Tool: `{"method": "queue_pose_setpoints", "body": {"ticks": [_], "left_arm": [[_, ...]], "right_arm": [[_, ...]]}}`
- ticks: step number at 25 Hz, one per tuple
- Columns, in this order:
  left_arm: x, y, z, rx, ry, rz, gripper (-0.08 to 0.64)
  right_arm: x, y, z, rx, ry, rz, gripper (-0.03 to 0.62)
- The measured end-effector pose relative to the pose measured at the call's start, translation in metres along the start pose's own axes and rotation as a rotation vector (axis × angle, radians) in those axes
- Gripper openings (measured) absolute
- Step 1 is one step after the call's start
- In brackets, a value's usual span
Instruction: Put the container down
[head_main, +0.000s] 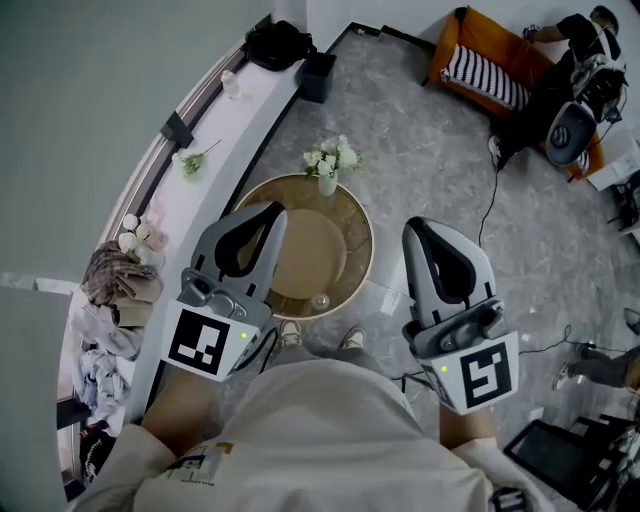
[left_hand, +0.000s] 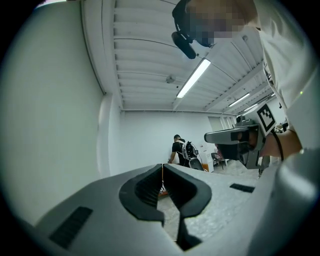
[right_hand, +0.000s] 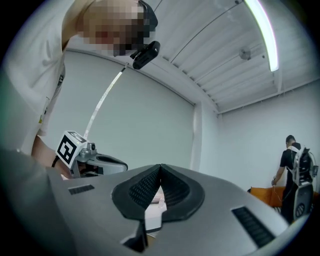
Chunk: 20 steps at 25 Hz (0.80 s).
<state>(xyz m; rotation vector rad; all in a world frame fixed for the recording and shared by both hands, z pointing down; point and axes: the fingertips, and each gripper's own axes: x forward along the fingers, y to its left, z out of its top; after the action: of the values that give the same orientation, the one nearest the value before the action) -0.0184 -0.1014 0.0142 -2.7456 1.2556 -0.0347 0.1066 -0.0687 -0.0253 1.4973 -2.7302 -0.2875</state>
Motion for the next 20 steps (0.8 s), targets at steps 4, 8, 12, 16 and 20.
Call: {"method": "queue_pose_setpoints", "body": {"ticks": [4,8,12,16,20], "left_arm": [[-0.003,0.004,0.004,0.034,0.005,0.019,0.012],[-0.008,-0.002,0.001,0.049,0.010,0.010,0.012],[-0.008,-0.005,-0.002,0.060,0.006,0.002,0.012],[-0.010,-0.009,-0.011,0.076,0.041,0.001,0.013],[-0.011,-0.010,-0.017,0.066,0.057,-0.010,0.013]], "right_arm": [[0.000,0.000,0.013,-0.021,-0.024,0.019,0.008],[-0.003,0.003,0.012,0.001,-0.017,0.029,0.008],[-0.003,0.000,0.000,0.007,0.005,0.026,0.008],[-0.004,0.005,-0.015,0.038,0.036,0.036,0.008],[-0.004,0.010,-0.020,0.051,0.042,0.045,0.008]]}}
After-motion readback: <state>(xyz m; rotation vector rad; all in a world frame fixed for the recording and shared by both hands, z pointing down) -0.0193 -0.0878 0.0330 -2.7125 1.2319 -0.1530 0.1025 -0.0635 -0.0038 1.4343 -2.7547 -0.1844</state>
